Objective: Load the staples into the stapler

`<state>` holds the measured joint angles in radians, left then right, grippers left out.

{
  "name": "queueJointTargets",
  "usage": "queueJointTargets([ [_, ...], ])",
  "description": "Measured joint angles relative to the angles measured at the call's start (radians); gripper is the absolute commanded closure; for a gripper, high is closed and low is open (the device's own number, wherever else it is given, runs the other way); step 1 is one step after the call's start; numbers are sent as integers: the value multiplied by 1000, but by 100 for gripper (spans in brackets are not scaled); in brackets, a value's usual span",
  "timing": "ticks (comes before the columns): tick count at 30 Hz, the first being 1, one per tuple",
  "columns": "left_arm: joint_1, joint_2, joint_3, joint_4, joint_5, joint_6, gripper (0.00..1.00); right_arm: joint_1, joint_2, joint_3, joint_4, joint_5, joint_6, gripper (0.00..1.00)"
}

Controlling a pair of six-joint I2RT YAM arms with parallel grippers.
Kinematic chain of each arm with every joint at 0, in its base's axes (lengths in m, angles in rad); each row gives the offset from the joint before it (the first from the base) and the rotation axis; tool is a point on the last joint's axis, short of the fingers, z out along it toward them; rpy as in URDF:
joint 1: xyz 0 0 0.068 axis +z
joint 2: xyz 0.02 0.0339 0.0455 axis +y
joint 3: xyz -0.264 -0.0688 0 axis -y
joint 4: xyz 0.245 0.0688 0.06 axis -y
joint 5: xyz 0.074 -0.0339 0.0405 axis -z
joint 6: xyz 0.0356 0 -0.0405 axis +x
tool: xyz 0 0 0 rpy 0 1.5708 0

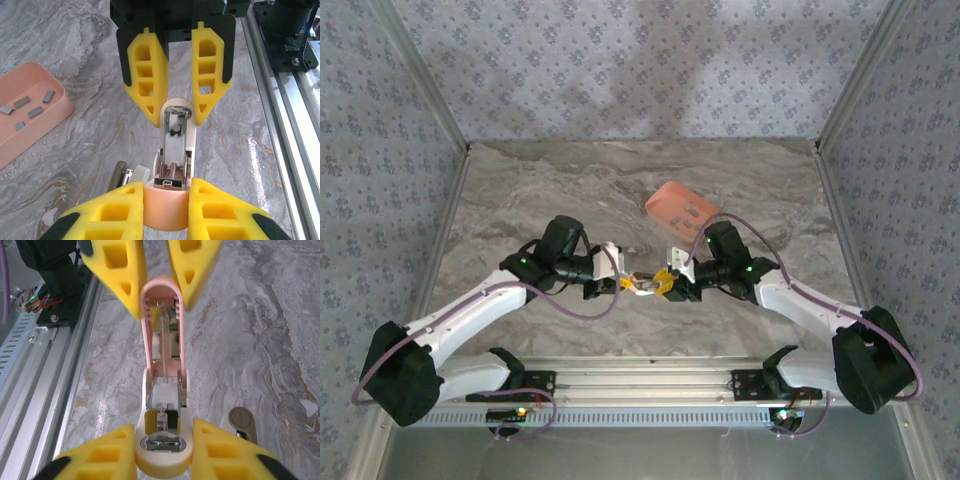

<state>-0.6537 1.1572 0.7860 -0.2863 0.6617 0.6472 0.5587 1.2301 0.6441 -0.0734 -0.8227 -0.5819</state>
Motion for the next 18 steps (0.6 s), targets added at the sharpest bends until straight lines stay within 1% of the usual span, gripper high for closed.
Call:
queueJointTargets([
  [3, 4, -3, 25, -41, -1, 12, 81, -2, 0, -18, 2, 58, 31, 55],
  [6, 11, -5, 39, -88, -1, 27, 80, -1, 0, -25, -5, 118, 50, 47],
  [12, 11, -5, 40, -153, -8, 45, 80, 21, -45, -24, -17, 208, 74, 37],
  [18, 11, -5, 50, -161, -16, 48, 80, 126, -95, -21, 26, 264, 118, 33],
])
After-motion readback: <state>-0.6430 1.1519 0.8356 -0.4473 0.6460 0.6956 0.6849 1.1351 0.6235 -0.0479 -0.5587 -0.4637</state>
